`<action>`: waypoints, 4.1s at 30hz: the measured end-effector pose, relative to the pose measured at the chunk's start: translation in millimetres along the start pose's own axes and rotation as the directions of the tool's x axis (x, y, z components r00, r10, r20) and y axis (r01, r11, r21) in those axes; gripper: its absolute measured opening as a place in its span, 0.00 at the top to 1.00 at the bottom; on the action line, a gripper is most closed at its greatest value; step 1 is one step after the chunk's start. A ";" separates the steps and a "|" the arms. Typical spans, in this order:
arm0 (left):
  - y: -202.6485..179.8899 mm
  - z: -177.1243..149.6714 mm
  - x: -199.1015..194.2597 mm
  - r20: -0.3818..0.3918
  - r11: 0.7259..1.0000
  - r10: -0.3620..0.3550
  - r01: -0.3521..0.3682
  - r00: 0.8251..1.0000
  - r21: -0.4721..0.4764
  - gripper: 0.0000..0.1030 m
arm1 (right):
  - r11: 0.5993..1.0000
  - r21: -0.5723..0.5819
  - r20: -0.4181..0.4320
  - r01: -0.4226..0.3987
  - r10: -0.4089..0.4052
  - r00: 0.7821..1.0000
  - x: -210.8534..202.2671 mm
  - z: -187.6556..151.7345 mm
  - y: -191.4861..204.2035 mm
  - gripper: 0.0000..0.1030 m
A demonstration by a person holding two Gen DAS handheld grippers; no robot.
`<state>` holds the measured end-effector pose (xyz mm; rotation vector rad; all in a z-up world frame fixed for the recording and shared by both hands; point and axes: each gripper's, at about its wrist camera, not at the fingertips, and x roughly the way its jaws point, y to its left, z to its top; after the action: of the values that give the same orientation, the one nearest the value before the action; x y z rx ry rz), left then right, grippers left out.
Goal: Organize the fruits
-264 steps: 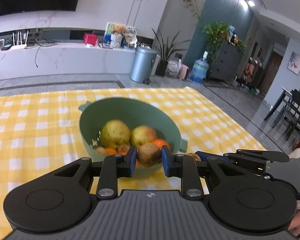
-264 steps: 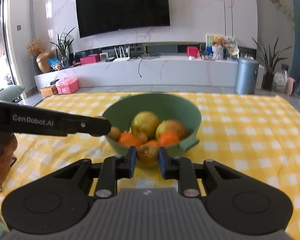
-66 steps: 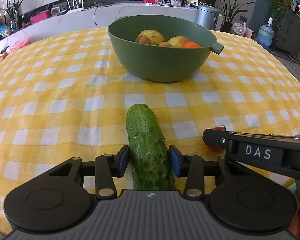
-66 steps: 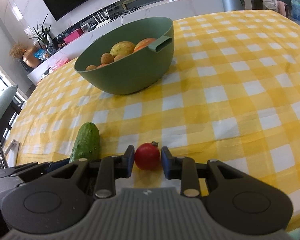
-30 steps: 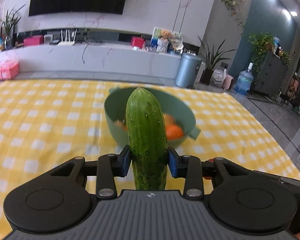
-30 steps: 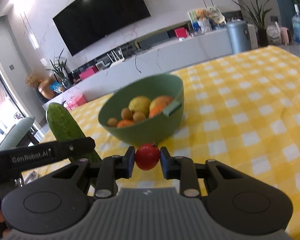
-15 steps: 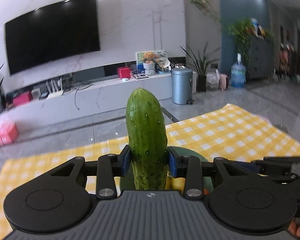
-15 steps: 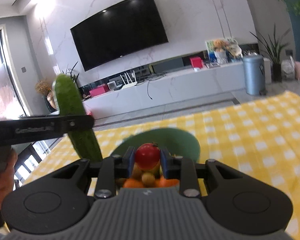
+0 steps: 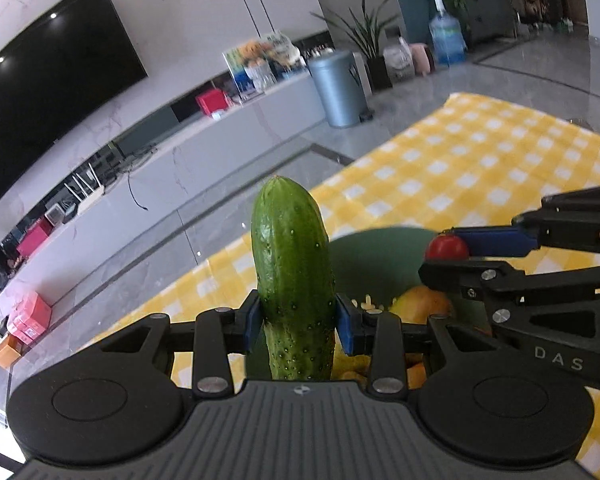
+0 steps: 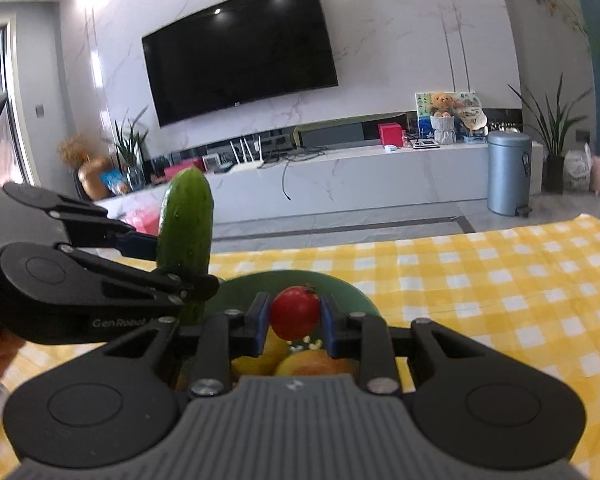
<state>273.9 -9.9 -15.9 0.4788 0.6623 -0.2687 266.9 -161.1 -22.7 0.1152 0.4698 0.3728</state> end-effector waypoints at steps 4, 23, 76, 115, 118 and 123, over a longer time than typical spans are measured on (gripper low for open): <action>0.8 -5.6 10.7 -0.035 1.000 -0.014 0.013 0.999 -0.010 0.59 | 1.000 -0.006 -0.029 0.012 -0.012 1.000 13.4 -5.3 -9.7 0.77; 8.1 -3.1 40.3 -0.048 0.997 -0.067 0.065 0.997 -0.050 0.40 | 0.998 0.059 -0.057 0.003 0.001 0.998 27.8 -13.3 -29.5 0.77; 25.7 -97.6 -54.8 0.019 0.839 -0.035 0.040 0.999 -0.543 0.48 | 0.992 -0.076 -0.158 -0.103 0.090 0.983 43.7 -26.8 18.4 0.70; -55.3 -110.9 -191.9 0.040 0.859 0.152 -0.112 0.988 -0.500 0.09 | 0.983 0.000 0.035 0.181 -0.181 0.983 -216.6 -55.4 37.5 0.04; -62.9 -116.8 -192.9 0.007 0.854 0.125 -0.104 0.992 -0.510 0.09 | 0.980 -0.004 0.024 0.201 -0.200 0.979 -225.0 -64.9 37.7 0.04; -79.3 -125.2 -195.2 0.012 0.862 0.136 -0.113 0.991 -0.494 0.09 | 0.975 0.007 0.026 0.221 -0.221 0.975 -229.2 -86.8 32.9 0.04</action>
<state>29.4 2.4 -2.9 0.0205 0.6236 0.0191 26.8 -214.8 3.1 0.0707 0.4520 0.1517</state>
